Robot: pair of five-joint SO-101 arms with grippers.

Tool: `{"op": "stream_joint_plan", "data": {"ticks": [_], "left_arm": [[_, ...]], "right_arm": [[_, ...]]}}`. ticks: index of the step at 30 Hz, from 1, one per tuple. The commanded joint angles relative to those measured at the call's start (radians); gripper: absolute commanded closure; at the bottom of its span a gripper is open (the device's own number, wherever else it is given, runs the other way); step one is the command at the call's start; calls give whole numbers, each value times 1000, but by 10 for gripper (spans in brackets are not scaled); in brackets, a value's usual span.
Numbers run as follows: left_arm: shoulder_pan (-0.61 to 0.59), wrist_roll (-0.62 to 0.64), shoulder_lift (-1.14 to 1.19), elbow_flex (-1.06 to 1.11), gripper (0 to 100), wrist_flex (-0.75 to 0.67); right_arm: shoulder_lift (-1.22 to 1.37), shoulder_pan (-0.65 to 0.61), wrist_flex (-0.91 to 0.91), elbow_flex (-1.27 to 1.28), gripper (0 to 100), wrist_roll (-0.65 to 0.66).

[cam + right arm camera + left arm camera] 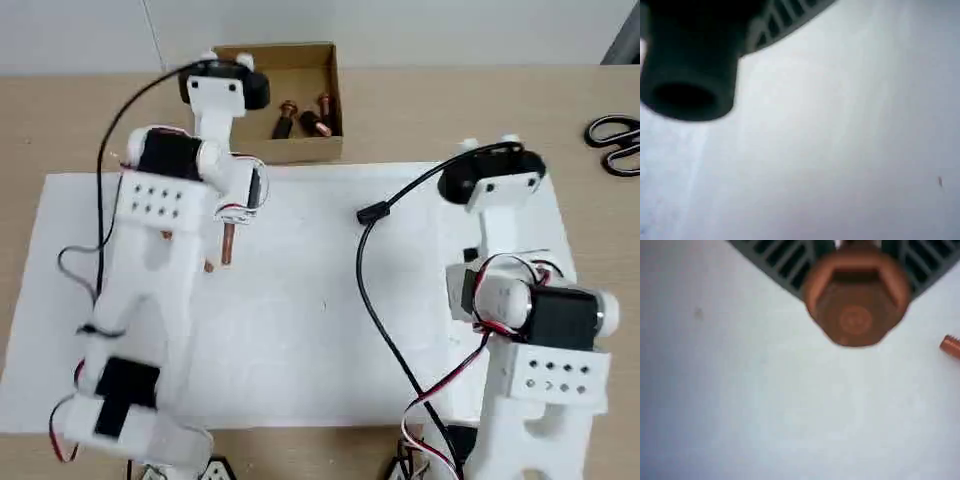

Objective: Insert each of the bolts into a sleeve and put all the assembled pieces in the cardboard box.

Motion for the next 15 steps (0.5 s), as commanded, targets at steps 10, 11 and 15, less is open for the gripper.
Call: {"op": "stream_joint_plan", "data": {"ticks": [10, 11, 15], "left_arm": [[2, 279, -407, -47, 994, -29], [-5, 292, -430, -47, 994, -29], [-52, 302, -497, -44, 994, -23]], "right_arm": [[-395, -274, -174, 207, 995, -227], [-446, -300, -209, 252, 995, -226], [-631, -392, -288, 410, 995, -224]]}}
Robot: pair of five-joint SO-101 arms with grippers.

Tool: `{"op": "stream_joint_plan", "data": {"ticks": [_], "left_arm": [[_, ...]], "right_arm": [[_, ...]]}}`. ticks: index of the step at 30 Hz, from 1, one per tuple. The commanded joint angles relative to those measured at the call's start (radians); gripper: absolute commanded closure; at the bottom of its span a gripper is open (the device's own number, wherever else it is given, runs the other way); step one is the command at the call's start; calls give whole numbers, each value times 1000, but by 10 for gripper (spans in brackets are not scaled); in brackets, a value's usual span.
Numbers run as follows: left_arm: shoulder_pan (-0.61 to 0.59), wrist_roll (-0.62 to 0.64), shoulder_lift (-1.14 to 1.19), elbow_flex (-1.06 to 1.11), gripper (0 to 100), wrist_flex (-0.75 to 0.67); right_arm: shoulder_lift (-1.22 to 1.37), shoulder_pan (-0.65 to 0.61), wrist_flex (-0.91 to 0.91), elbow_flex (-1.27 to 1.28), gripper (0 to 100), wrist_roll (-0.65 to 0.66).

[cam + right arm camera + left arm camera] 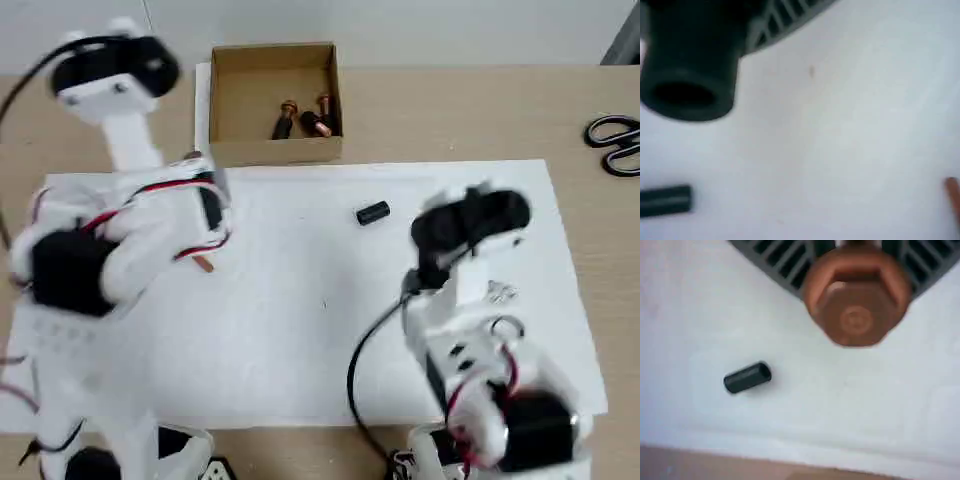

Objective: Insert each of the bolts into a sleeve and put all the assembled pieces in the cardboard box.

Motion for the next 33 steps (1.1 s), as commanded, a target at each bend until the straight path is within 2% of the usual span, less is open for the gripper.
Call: {"op": "stream_joint_plan", "data": {"ticks": [1, 6, 9, 15, 23, 27, 33], "left_arm": [[-38, 12, -83, -38, 994, -15], [-54, 17, -172, 47, 994, -23], [-46, 69, -239, 107, 994, -54], [-44, 132, -394, 278, 994, -210], [120, 175, -646, 610, 994, -371], [157, 175, -789, 768, 994, -457], [193, 175, -939, 906, 994, -477]], "right_arm": [[-159, -70, -73, 103, 995, -9], [-326, -125, -116, 218, 995, -15], [-401, -140, -170, 302, 995, -15], [-512, -199, -306, 488, 995, -15], [-512, -357, -493, 671, 995, -11], [-512, -412, -570, 710, 995, -9], [-512, -460, -576, 710, 995, -9]]}}
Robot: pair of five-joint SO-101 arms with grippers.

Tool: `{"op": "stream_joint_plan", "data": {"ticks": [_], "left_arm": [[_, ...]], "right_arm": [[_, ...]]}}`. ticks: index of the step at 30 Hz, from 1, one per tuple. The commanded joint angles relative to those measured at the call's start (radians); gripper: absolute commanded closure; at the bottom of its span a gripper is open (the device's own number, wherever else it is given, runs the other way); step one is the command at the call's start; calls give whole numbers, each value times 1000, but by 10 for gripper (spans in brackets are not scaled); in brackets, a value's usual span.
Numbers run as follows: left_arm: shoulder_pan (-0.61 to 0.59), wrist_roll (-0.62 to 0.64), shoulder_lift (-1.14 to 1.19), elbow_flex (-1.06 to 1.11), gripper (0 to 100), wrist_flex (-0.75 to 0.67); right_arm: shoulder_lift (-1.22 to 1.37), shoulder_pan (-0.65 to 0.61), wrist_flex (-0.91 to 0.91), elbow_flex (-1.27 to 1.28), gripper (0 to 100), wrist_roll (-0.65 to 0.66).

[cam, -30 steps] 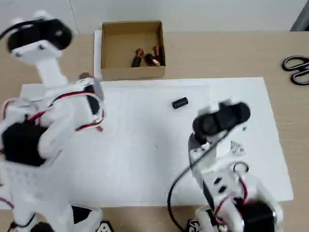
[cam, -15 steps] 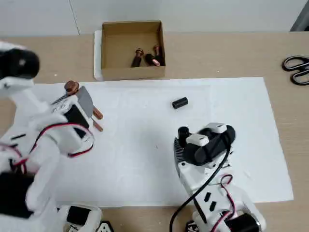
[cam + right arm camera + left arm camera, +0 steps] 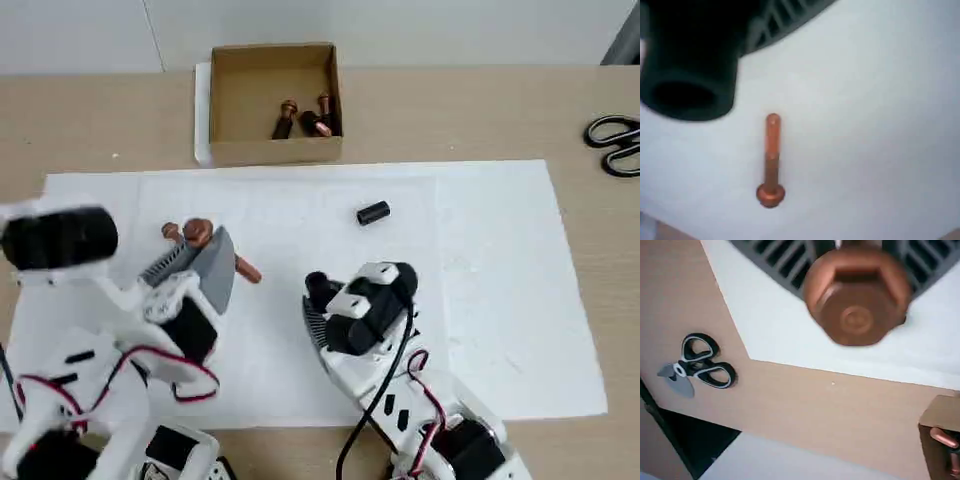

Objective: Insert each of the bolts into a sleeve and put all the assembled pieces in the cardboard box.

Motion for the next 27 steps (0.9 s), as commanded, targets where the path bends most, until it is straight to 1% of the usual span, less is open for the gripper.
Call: {"op": "stream_joint_plan", "data": {"ticks": [1, 5, 10, 16, 27], "left_arm": [[20, 6, -63, 44, 994, -31], [68, 8, -87, 90, 994, -32], [137, 11, -91, 143, 994, -57], [141, 8, -86, 182, 994, -127], [141, 5, -84, 202, 994, -129]], "right_arm": [[-7, -21, -28, -3, 995, -2], [-5, -41, -30, 0, 995, -2], [-5, -131, -27, 0, 995, 0], [-5, -140, -27, 0, 995, 0], [-5, -143, -30, -8, 995, 8]]}}
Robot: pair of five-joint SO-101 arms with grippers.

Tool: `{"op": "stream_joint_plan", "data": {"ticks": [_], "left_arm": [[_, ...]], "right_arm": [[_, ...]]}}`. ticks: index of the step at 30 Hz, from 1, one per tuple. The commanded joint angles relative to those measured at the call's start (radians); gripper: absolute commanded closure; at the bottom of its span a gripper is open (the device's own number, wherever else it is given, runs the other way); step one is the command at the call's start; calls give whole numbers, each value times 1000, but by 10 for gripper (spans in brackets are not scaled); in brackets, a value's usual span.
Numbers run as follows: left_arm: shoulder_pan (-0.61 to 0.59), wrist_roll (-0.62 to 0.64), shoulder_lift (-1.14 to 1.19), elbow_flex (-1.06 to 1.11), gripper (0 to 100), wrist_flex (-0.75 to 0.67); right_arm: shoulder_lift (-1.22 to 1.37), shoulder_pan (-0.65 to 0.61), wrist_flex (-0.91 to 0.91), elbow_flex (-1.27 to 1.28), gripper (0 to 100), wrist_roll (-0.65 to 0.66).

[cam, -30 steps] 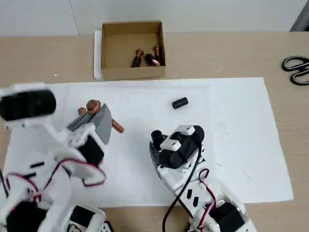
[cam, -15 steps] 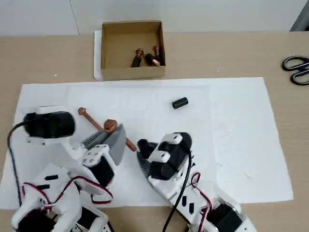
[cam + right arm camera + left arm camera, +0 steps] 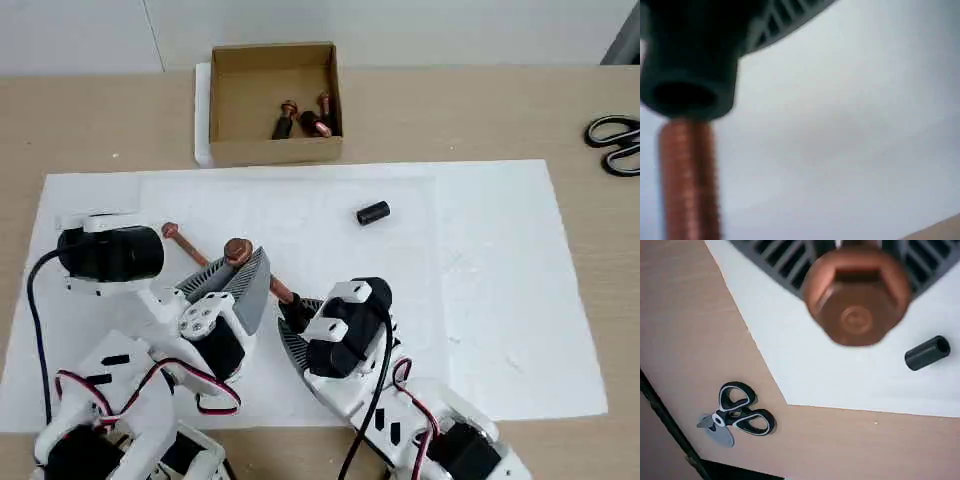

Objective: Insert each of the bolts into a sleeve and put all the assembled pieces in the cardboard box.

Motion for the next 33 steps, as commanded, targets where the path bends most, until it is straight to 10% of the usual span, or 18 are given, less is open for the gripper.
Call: {"op": "stream_joint_plan", "data": {"ticks": [1, 33], "left_arm": [[5, 2, -3, 19, 994, -25], [307, -63, -11, 278, 994, 32]], "right_arm": [[-5, -10, -28, -12, 995, 25], [-5, -12, -44, -40, 995, 72]]}}
